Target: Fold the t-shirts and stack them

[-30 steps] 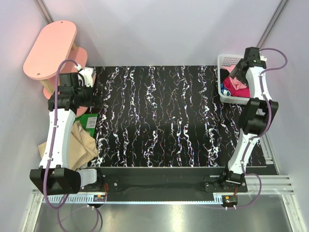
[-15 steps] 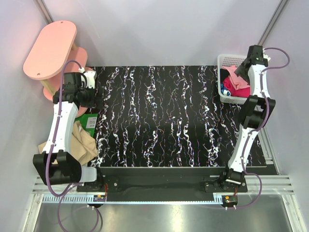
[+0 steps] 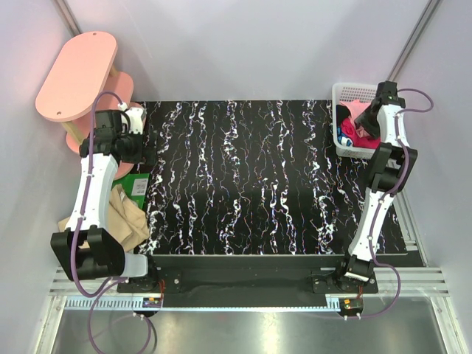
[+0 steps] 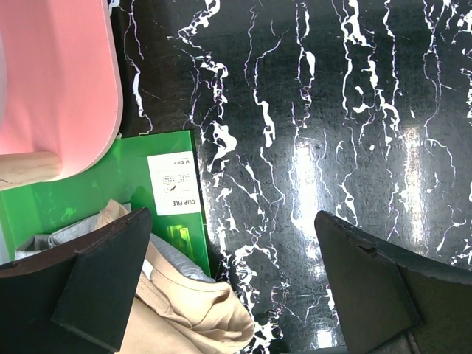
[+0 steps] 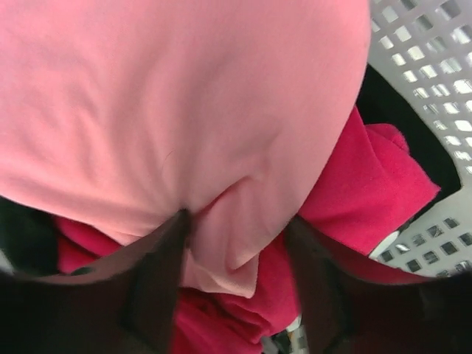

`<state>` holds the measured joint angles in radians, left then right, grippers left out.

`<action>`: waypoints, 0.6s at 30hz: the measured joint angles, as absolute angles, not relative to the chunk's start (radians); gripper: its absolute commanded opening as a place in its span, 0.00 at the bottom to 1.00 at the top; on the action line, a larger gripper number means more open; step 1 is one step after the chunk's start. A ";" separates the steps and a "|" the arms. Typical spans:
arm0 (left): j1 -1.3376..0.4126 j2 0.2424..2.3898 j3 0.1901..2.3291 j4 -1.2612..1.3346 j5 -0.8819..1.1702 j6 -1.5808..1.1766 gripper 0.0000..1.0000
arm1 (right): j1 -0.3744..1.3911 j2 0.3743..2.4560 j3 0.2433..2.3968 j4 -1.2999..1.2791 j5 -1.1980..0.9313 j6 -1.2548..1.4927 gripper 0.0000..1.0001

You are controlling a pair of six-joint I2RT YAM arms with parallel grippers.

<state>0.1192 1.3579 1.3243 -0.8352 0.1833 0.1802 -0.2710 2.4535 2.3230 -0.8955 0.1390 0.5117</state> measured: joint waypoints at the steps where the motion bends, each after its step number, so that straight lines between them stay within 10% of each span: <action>1: 0.119 1.359 1.324 -0.835 0.184 0.180 0.99 | -0.271 2.453 2.323 -0.896 0.136 0.512 0.40; 3: 0.119 1.360 1.324 -0.835 0.186 0.180 0.99 | -0.271 2.453 2.326 -0.896 0.129 0.512 0.01; 18: 0.121 1.363 1.319 -0.834 0.194 0.179 0.99 | -0.262 2.332 2.334 -0.922 0.067 0.519 0.00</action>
